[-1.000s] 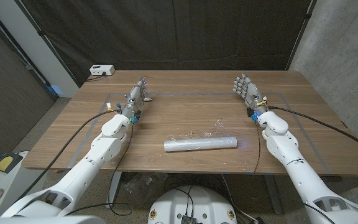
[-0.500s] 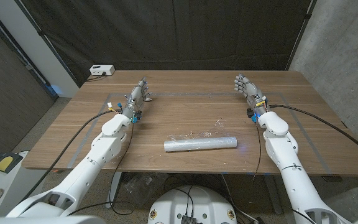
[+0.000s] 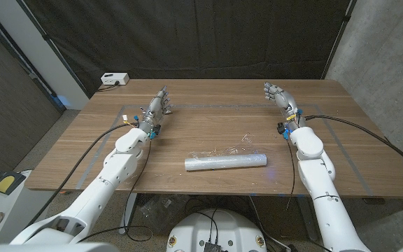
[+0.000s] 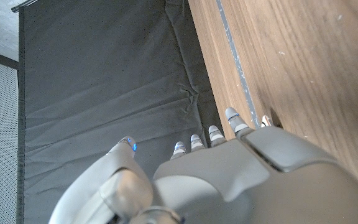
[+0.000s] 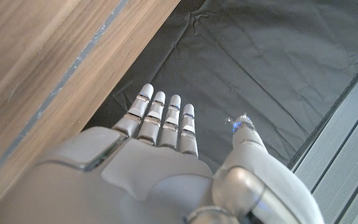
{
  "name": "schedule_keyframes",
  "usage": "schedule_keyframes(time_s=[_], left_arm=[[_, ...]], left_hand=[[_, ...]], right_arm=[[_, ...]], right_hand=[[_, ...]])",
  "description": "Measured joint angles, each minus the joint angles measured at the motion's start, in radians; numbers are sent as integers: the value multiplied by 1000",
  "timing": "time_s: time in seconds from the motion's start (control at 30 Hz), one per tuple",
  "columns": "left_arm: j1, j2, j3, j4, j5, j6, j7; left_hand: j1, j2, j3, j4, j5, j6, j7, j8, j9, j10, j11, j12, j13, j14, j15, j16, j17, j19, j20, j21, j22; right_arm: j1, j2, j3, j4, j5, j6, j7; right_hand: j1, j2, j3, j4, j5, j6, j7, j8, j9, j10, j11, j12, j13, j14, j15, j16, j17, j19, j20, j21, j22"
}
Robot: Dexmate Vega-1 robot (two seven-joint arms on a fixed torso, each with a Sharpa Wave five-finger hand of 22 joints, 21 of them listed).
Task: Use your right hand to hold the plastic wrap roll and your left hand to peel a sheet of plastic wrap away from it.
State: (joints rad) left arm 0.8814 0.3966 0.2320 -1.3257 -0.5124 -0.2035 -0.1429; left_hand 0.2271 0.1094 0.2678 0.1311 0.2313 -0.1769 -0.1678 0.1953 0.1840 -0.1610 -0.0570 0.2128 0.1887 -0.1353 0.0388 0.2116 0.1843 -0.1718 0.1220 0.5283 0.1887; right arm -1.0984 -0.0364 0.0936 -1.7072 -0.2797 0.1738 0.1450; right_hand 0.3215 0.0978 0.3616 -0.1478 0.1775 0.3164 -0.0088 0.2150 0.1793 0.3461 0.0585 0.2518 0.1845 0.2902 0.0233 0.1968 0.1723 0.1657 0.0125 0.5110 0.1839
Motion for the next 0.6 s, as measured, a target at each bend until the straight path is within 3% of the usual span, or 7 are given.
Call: schedule_keyframes(time_s=[0.6], left_arm=[[-1,-10,-3,-5,13,6,-26]], left_hand=[[-6,-6,-4,-4,0,0,0,0,0,4,4,0,0,3,-3,0,0,0,0,0,0]], right_arm=[[-95,29,-42,-187,-259,-14,-41]], right_hand=[[36,-9,17,-16,4,54,1,8,5,41,-9,8,0,31,-20,0,0,18,-3,0,5]])
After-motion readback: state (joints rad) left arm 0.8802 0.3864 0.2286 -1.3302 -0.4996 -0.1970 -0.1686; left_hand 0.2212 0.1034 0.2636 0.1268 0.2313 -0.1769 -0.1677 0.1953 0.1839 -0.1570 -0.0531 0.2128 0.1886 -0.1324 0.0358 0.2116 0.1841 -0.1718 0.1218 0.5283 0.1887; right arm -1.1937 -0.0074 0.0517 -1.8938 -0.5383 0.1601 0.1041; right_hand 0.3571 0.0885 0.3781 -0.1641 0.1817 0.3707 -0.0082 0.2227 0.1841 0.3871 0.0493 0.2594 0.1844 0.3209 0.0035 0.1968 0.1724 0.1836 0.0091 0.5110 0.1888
